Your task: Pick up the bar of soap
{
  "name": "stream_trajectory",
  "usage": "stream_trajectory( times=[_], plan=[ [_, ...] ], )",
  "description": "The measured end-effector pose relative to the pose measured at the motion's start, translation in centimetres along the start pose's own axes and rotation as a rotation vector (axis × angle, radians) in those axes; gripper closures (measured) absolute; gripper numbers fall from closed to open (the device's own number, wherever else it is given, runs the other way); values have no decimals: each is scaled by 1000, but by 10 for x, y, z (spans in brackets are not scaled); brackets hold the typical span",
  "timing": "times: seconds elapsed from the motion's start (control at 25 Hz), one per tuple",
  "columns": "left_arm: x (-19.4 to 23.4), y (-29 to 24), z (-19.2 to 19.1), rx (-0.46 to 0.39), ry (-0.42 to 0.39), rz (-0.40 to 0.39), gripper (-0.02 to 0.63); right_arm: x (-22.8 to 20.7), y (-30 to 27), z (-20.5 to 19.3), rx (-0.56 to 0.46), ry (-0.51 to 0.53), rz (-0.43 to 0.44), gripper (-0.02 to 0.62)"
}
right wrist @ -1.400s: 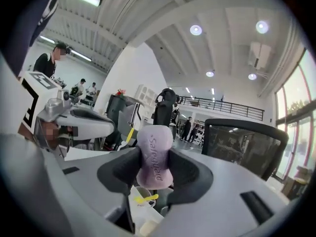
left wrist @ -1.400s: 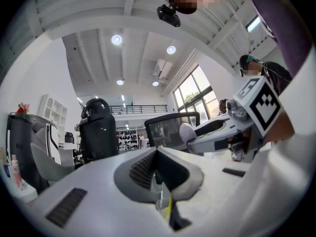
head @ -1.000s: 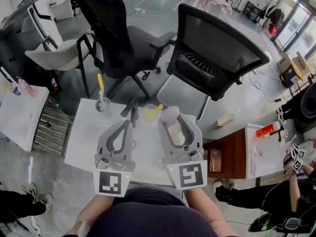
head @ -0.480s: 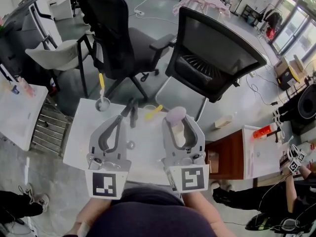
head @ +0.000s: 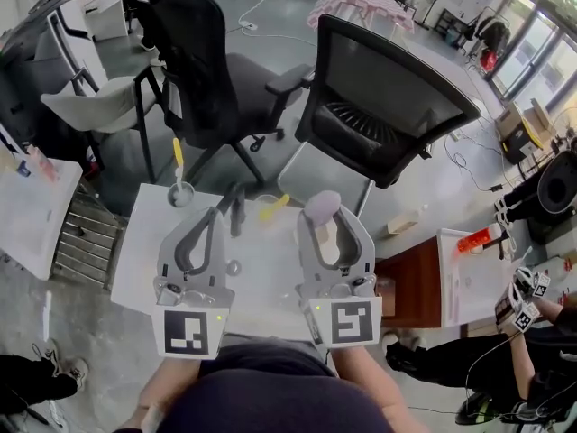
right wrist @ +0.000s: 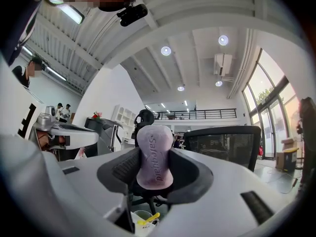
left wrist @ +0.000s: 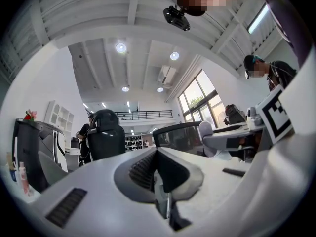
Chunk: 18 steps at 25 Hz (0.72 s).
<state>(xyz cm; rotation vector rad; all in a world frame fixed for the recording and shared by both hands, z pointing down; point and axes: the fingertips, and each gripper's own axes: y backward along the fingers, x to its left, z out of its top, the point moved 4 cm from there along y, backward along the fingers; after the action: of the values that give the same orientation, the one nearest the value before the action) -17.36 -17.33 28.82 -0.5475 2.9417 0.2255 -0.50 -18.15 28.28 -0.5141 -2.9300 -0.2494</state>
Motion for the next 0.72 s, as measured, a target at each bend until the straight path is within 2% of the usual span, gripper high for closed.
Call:
stream_trajectory(
  times=[0.72],
  plan=[
    [-5, -8, -8, 6, -2, -25, 607, -7, -4, -10, 7, 11, -6, 403]
  ],
)
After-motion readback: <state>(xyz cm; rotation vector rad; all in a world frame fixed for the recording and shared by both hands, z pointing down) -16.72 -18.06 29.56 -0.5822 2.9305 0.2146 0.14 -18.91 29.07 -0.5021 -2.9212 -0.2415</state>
